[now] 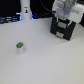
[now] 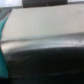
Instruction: Open the kcup holder, insert the kcup into the holder, and close the kcup holder
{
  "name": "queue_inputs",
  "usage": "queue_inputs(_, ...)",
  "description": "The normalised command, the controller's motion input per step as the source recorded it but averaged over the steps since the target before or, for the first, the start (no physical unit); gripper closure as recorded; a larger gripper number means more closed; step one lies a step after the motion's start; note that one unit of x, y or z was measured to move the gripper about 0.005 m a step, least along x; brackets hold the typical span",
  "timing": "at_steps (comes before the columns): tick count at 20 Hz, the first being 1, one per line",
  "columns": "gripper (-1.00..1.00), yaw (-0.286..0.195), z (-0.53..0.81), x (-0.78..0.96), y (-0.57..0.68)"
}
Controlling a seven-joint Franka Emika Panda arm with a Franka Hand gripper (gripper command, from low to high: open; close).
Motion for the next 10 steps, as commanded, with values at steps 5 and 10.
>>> queue_inputs(5, 1.00, -0.033, 0.09, 0.62, -0.16)
queue_inputs(10, 1.00, -0.060, 0.11, 0.68, -0.22)
